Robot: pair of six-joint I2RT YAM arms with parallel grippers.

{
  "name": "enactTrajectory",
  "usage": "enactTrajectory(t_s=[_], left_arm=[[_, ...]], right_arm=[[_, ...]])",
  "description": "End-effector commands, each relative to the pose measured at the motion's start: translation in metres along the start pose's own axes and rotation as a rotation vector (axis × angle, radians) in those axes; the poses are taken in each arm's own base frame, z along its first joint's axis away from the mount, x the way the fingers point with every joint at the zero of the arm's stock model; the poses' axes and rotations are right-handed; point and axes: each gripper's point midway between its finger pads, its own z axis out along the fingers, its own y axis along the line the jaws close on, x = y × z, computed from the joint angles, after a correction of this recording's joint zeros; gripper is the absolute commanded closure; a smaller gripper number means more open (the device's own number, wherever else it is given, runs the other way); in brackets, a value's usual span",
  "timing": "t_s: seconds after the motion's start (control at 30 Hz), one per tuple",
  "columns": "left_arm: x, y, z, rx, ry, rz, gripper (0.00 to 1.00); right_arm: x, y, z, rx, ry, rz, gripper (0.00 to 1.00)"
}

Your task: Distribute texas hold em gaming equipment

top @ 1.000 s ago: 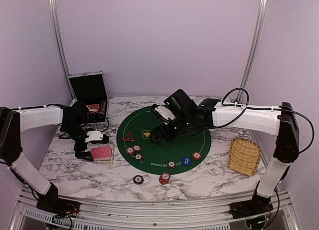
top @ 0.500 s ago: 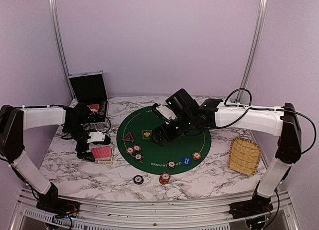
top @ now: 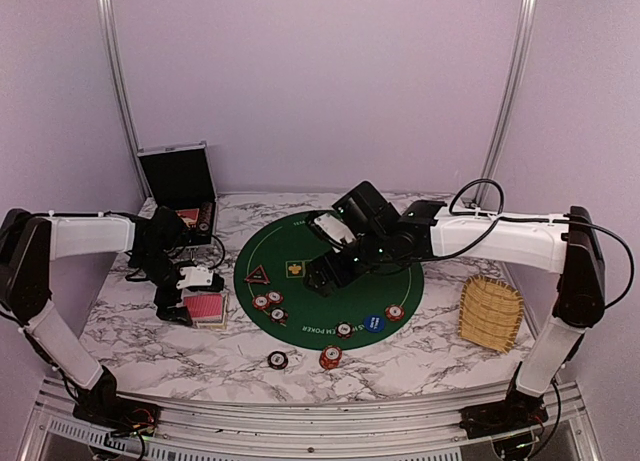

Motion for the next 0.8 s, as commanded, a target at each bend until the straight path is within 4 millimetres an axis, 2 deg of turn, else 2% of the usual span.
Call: enactTrajectory(t_s=[0.0,0.77], left_arm=[[0.005,-0.005,0.01,0.019,0.02,-0.007,0.01],[0.011,0.001,0.025,-0.008,0.043,-0.008,0.01]], right_arm=[[-0.014,0.001,-0.014,-0.01,-0.056,0.018,0.01],[-0.012,0.004,-0.014,-0.029,-0.056,0.021,0.01]])
